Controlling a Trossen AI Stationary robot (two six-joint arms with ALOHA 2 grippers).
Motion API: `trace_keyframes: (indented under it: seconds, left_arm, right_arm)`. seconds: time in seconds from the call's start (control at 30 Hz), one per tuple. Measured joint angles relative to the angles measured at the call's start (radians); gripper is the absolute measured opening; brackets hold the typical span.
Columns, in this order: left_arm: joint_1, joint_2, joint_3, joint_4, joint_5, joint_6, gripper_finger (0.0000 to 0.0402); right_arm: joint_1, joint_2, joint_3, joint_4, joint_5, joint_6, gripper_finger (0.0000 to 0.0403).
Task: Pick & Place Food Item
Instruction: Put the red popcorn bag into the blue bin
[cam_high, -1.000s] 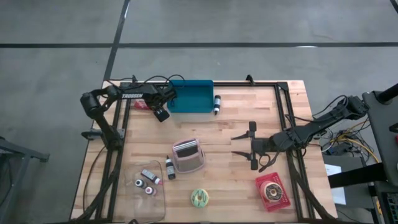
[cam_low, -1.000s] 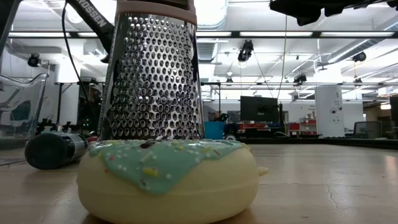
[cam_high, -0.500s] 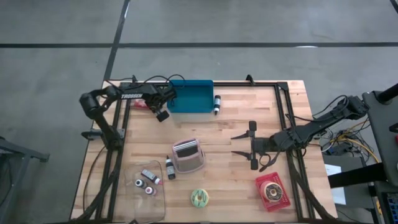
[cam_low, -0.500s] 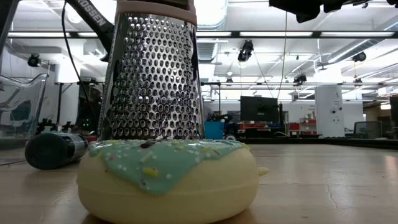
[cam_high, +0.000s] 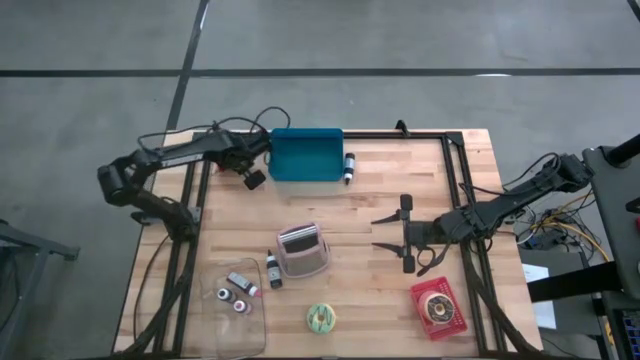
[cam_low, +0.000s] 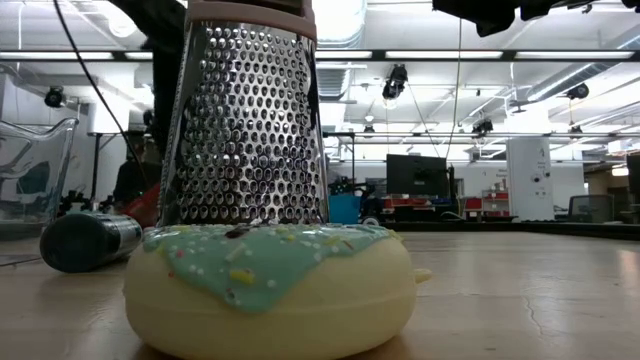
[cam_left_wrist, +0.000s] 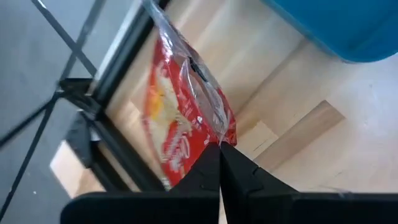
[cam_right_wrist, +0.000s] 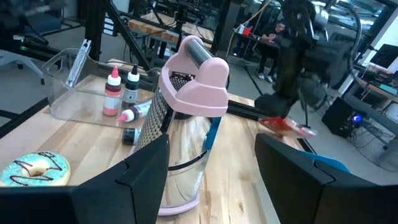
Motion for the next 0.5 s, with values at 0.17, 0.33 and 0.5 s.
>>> trace_keyframes:
  seconds: [0.17, 0.33, 0.5]
  left_arm:
    - [0.000, -0.065, 0.068, -0.059, -0.004, 0.000, 0.0000]
    - [-0.004, -0.079, 0.114, -0.064, 0.001, 0.020, 0.0000]
    - [-0.005, -0.069, 0.152, -0.065, -0.009, 0.043, 0.0000]
  right_arm:
    - [0.000, 0.000, 0.000, 0.000, 0.000, 0.000, 0.0231]
    - [0.000, 0.000, 0.000, 0.000, 0.000, 0.004, 0.0231]
    - [0.000, 0.000, 0.000, 0.000, -0.001, 0.004, 0.0231]
